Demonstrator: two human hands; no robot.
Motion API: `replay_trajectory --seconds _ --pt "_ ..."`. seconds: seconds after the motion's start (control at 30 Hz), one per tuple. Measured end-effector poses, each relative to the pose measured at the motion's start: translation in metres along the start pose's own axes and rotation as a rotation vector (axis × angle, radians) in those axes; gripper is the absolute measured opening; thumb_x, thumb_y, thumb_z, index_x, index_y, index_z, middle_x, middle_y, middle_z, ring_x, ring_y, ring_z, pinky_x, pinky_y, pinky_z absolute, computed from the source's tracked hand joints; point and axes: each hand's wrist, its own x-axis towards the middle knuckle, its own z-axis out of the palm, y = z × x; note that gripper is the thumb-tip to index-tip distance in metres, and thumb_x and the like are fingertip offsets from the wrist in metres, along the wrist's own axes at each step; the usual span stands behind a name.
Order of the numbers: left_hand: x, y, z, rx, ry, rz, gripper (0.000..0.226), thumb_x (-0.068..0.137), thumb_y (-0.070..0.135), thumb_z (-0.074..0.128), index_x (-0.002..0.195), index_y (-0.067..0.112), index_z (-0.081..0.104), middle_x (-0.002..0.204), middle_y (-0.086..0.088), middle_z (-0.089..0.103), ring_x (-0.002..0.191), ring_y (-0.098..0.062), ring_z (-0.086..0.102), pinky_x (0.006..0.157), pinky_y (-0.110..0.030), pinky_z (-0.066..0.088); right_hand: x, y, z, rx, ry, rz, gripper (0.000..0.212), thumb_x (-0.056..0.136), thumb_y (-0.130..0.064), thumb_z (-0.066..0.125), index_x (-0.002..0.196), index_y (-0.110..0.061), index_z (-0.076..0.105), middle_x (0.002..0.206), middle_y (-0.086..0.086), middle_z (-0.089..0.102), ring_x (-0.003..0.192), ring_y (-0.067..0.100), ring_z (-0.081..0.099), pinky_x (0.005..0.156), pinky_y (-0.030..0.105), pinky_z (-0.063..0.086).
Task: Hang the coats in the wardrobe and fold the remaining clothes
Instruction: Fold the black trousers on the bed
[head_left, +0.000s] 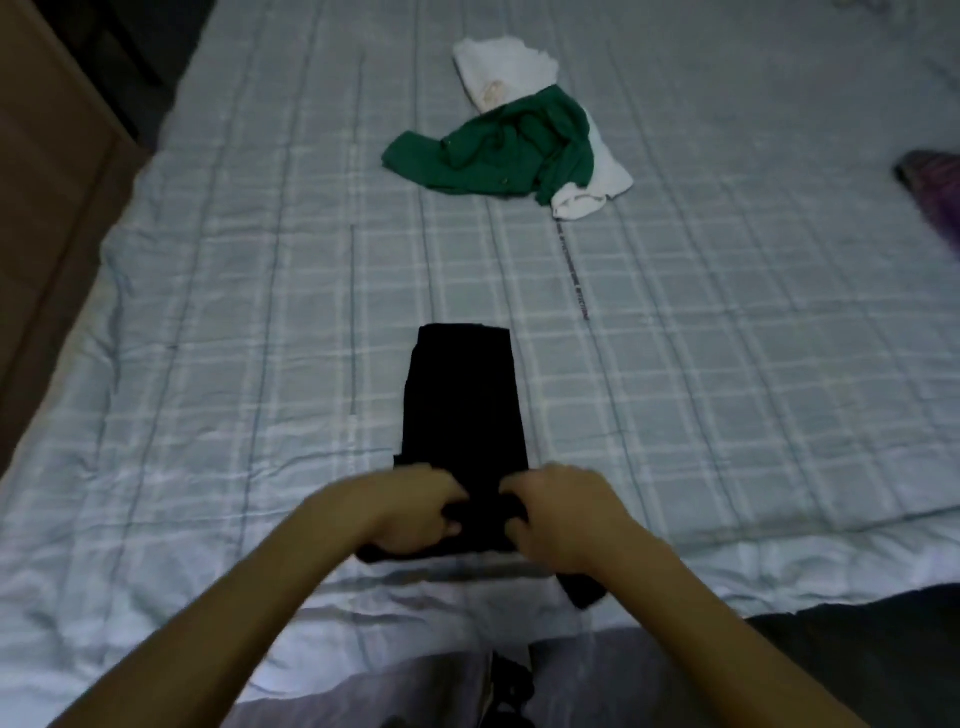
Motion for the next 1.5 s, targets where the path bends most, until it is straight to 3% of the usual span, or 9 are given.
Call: replay_trajectory --seconds 0.13,0.2,0.4,0.57,0.83,0.97,1.13,1.33,1.5 --pt "0.01 -0.012 -0.095 0.143 0.657 -0.107 0.035 0.09 0.019 0.053 0.123 0.029 0.057 0.12 -0.008 0.06 0.11 -0.03 0.055 0.089 -0.037 0.045 0.044 0.013 -0.055 -0.025 0.681 0.057 0.035 0.079 -0.016 0.058 0.114 -0.016 0.061 0.104 0.01 0.066 0.097 0.032 0.06 0.076 0.035 0.041" --pt "0.015 -0.025 -0.112 0.047 0.851 -0.09 0.038 0.089 0.021 0.057 0.126 0.026 0.053 0.118 -0.01 0.057 0.108 -0.031 0.054 0.09 -0.045 0.044 0.066 0.023 -0.059 0.053 0.834 0.073 0.046 0.081 -0.013 0.059 0.127 -0.011 0.054 0.124 0.016 0.057 0.116 0.034 0.051 0.093 0.045 0.04" --pt "0.08 -0.047 -0.036 0.055 0.615 -0.169 0.059 0.089 0.036 0.057 0.142 0.022 0.034 0.132 -0.011 0.047 0.116 -0.029 0.048 0.093 -0.04 0.042 0.103 0.052 0.016 0.081 0.532 0.051 0.054 0.082 -0.019 0.064 0.133 -0.009 0.049 0.136 0.022 0.047 0.129 0.039 0.04 0.1 0.054 0.039" --pt "0.132 -0.074 0.023 0.16 0.543 -0.241 0.101 0.079 0.052 0.064 0.15 0.025 -0.001 0.156 -0.016 0.008 0.144 -0.031 0.007 0.112 -0.051 0.019 0.129 0.076 0.061 0.031 0.264 0.02 0.082 0.084 -0.037 0.064 0.149 -0.015 0.02 0.157 0.017 0.012 0.145 0.033 0.005 0.116 0.049 0.011" --pt "0.193 -0.098 0.026 0.375 0.653 -0.211 0.13 0.047 0.069 0.075 0.15 0.022 0.013 0.154 -0.02 0.019 0.142 -0.041 0.015 0.102 -0.068 0.023 0.189 0.105 0.087 -0.124 0.202 0.047 0.116 0.07 -0.067 0.063 0.151 -0.023 -0.008 0.157 0.017 -0.012 0.142 0.037 -0.018 0.112 0.06 -0.006" --pt "0.2 -0.1 0.021 0.313 0.692 -0.235 0.112 0.064 0.05 0.078 0.149 0.02 0.011 0.153 -0.018 0.024 0.14 -0.04 0.02 0.099 -0.064 0.033 0.205 0.111 0.083 -0.105 0.175 0.028 0.099 0.083 -0.053 0.059 0.151 -0.024 -0.007 0.158 0.016 -0.005 0.143 0.04 -0.009 0.112 0.062 0.003" --pt "0.203 -0.085 0.021 0.393 0.709 -0.31 0.093 0.055 0.01 0.083 0.139 0.006 0.042 0.135 -0.024 0.049 0.127 -0.042 0.044 0.107 -0.064 0.025 0.2 0.108 0.08 -0.137 0.211 0.007 0.084 0.09 -0.025 0.058 0.152 -0.021 0.002 0.158 0.018 0.007 0.144 0.039 0.003 0.113 0.06 0.007" --pt "0.17 -0.07 0.006 0.433 0.835 -0.197 0.08 0.051 -0.003 0.082 0.127 0.001 0.056 0.121 -0.028 0.059 0.111 -0.041 0.058 0.101 -0.053 0.038 0.177 0.093 0.068 -0.165 0.375 0.013 0.079 0.066 -0.009 0.081 0.137 -0.01 0.046 0.137 0.025 0.048 0.127 0.043 0.045 0.102 0.063 0.034" --pt "0.101 -0.05 0.001 0.422 0.947 -0.204 0.085 0.045 -0.008 0.084 0.125 0.002 0.058 0.119 -0.028 0.06 0.105 -0.042 0.061 0.092 -0.054 0.046 0.139 0.05 0.038 -0.187 0.514 -0.05 0.076 0.06 -0.011 0.085 0.13 -0.01 0.054 0.129 0.024 0.056 0.12 0.041 0.053 0.097 0.063 0.04"
